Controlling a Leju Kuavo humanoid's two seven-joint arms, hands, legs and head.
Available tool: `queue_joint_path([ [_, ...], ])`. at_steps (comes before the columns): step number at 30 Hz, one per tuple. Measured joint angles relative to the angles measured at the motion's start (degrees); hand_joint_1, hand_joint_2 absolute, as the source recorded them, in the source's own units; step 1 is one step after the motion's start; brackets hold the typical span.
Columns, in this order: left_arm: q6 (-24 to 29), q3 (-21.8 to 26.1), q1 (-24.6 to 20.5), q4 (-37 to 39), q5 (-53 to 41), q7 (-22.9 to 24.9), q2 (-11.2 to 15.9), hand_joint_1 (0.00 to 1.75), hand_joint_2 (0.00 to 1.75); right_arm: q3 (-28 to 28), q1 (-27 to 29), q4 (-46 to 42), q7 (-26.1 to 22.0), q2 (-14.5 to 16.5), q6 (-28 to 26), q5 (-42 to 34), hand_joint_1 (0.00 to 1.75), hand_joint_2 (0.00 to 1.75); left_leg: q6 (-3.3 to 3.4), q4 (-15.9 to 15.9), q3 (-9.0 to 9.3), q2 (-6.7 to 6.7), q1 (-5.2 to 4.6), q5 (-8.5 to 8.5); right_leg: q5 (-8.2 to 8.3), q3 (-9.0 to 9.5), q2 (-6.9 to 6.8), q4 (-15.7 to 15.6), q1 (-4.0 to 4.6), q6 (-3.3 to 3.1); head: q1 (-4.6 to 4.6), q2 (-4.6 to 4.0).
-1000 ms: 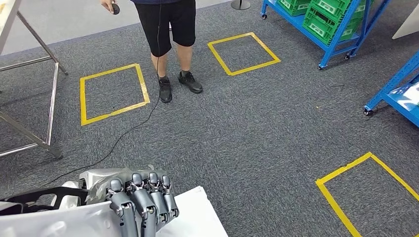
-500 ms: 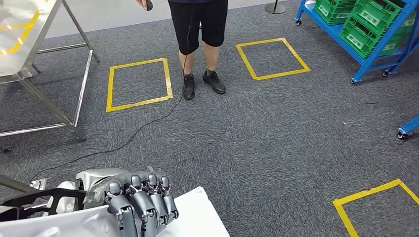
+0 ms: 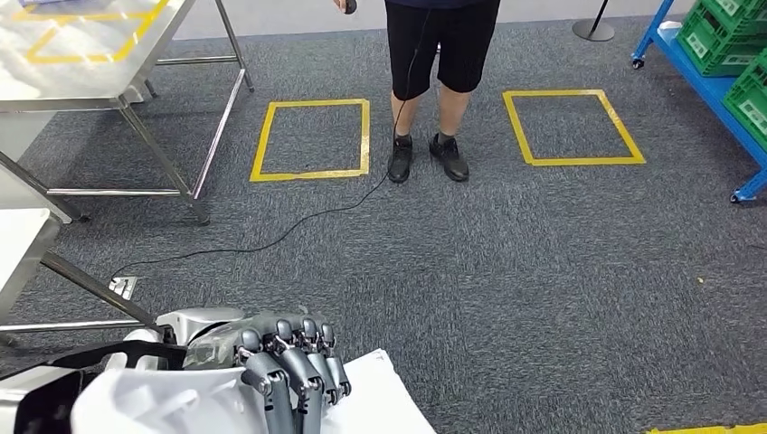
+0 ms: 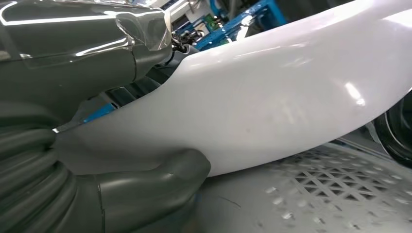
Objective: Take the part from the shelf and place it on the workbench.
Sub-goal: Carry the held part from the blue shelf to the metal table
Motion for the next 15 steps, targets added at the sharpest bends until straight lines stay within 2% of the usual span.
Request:
queue_joint_path([
  [2, 0.1, -0.3, -0.2, 0.6, -0.2, 0.2, 0.1, 1.75, 1.75, 0.0, -0.1, 0.3, -0.1, 0.0, -0.4, 0.2, 0.0, 0.0, -0.27, 2.9, -1.44, 2.95, 0.06, -1.41, -0.15, 0.28, -0.98, -0.1, 0.21, -0.54, -0.3, 0.01],
  [3, 0.2, -0.5, -0.4, 0.9, -0.2, 0.5, 0.2, 1.75, 1.75, 0.0, 0.0, 0.5, -0.2, -0.1, -0.6, 0.3, 0.0, 0.0, -0.34, 6.1, -3.12, 4.86, 0.01, -2.82, -0.28, 0.4, -1.53, -0.1, 0.47, -0.8, -0.44, 0.01],
  [4, 0.4, -0.8, -0.5, 1.4, -0.1, 0.7, 0.2, 1.75, 1.75, 0.0, 0.0, 0.8, -0.3, -0.2, -0.9, 0.4, 0.0, 0.0, -0.36, 10.2, -5.34, 6.12, 0.0, -4.51, -0.44, 0.47, -2.18, -0.1, 0.73, -1.04, -0.58, 0.01],
  [5, 0.6, -1.0, -0.6, 1.9, 0.0, 1.0, 0.3, 1.75, 1.75, -0.1, 0.0, 1.1, -0.3, -0.3, -1.2, 0.5, 0.0, 0.0, -0.27, 14.2, -7.65, 6.63, 0.03, -5.88, -0.6, 0.51, -2.89, -0.1, 1.03, -1.25, -0.59, 0.01],
  [6, 0.9, -1.3, -0.5, 2.5, 0.1, 1.2, 0.3, 1.75, 1.75, -0.1, 0.0, 1.5, -0.3, -0.4, -1.4, 0.6, 0.0, 0.0, -0.08, 16.8, -9.32, 6.77, -0.02, -6.42, -0.76, 0.58, -3.61, -0.1, 1.32, -1.46, -0.6, 0.01],
  [7, 1.1, -1.5, -0.5, 3.0, 0.3, 1.3, 0.4, 1.75, 1.75, -0.1, -0.1, 1.8, -0.3, -0.5, -1.6, 0.6, 0.0, 0.0, 0.26, 17.4, -9.94, 6.8, -0.15, -5.93, -0.95, 0.72, -4.33, -0.1, 1.6, -1.65, -0.6, 0.01],
  [8, 1.3, -1.7, -0.5, 3.4, 0.5, 1.3, 0.4, 1.75, 1.75, -0.1, -0.1, 2.0, -0.3, -0.5, -1.7, 0.7, 0.0, 0.0, 0.79, 15.5, -9.27, 6.95, -0.44, -4.36, -1.17, 0.99, -5.01, -0.1, 1.85, -1.83, -0.58, 0.01],
  [9, 1.4, -1.8, -0.6, 3.8, 0.9, 1.4, 0.4, 1.75, 1.75, -0.1, -0.2, 2.3, -0.4, -0.5, -1.8, 0.7, 0.0, 0.0, 1.47, 11.9, -7.57, 7.47, -0.9, -2.24, -1.42, 1.35, -5.66, -0.1, 2.05, -1.97, -0.58, 0.01],
  [10, 1.4, -1.9, -0.7, 4.0, 1.2, 1.4, 0.4, 1.75, 1.75, -0.1, -0.3, 2.6, -0.4, -0.4, -2.0, 0.8, 0.0, 0.0, 2.28, 7.8, -5.48, 8.95, -1.65, -0.51, -1.68, 1.75, -6.29, -0.2, 2.18, -2.03, -0.55, 0.01],
  [11, 1.5, -2.0, -0.8, 4.2, 1.5, 1.4, 0.4, 1.75, 1.75, -0.1, -0.4, 2.9, -0.4, -0.3, -2.0, 0.8, 0.0, 0.0, 2.96, 4.3, -3.71, 10.48, -2.38, 0.57, -1.91, 2.06, -6.9, -0.3, 2.31, -1.98, -0.56, 0.01],
  [12, 1.7, -2.1, -1.0, 4.3, 1.7, 1.4, 0.4, 1.75, 1.75, -0.1, -0.4, 3.2, -0.4, -0.3, -2.1, 0.8, 0.0, 0.0, 3.43, 2.2, -2.66, 11.66, -3.01, 0.94, -2.09, 2.25, -7.61, -0.5, 2.38, -1.87, -0.56, 0.01],
  [13, 2.0, -2.1, -1.0, 4.5, 1.8, 1.4, 0.4, 1.75, 1.75, -0.1, -0.5, 3.4, -0.4, -0.2, -2.1, 0.8, 0.0, 0.0, 3.69, 1.2, -2.26, 12.3, -3.45, 0.74, -2.23, 2.4, -8.39, -0.7, 2.43, -1.71, -0.56, 0.01],
  [15, 2.3, -2.1, -1.0, 4.8, 1.9, 1.5, 0.3, 1.75, 1.75, -0.2, -0.6, 3.6, -0.4, -0.2, -2.3, 1.1, 0.0, 0.0, 3.82, -0.1, -1.67, 10.8, -3.34, 1.03, -2.46, 2.87, -9.93, -1.2, 2.6, -1.42, -0.59, 0.01],
])
